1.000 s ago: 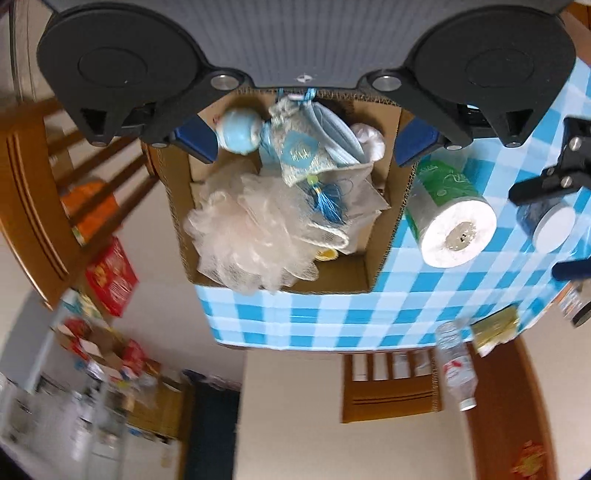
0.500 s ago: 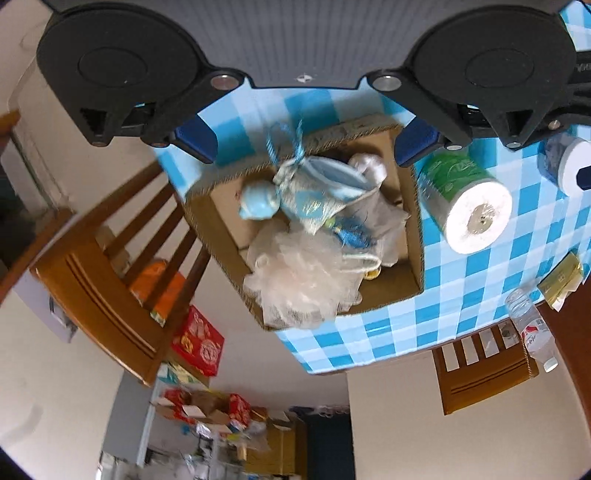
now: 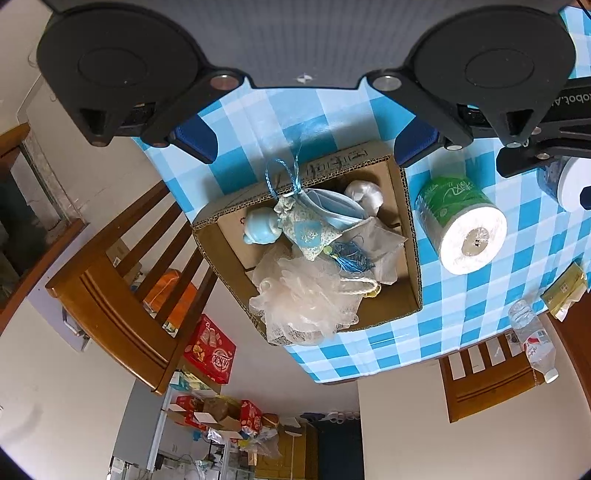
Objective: Organize soft objects
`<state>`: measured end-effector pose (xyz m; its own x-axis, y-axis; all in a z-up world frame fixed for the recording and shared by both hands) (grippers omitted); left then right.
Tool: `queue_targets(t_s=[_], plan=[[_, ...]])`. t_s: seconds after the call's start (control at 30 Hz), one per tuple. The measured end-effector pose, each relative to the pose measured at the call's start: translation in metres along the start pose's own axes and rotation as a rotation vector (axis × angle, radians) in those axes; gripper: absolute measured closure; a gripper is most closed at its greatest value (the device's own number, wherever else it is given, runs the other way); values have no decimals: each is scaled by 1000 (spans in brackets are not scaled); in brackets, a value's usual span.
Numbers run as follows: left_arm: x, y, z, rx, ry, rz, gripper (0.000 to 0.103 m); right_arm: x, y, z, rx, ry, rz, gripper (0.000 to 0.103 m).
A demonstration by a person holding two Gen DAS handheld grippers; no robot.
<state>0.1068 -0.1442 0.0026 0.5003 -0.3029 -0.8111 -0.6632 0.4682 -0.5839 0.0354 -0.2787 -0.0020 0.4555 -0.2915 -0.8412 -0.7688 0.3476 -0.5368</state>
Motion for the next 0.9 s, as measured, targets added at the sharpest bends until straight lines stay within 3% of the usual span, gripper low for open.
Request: queue_targets(t_s=[0.9], plan=[[-1, -2, 1, -9, -3, 5, 1, 1, -3, 1, -1, -3, 5, 0]])
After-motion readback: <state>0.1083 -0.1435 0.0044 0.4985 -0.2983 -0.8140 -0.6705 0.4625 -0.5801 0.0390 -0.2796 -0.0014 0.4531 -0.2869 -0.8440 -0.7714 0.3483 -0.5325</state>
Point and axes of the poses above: each gripper's, at about its wrist camera, not at the fingertips, and x roughly the way its jaws point, z to its left, y to its underside, the point moved 3 cm from there along x, roughly the way its jaws point, and after that the axes turned 3 degrees about -x, right-handed, at the moved point
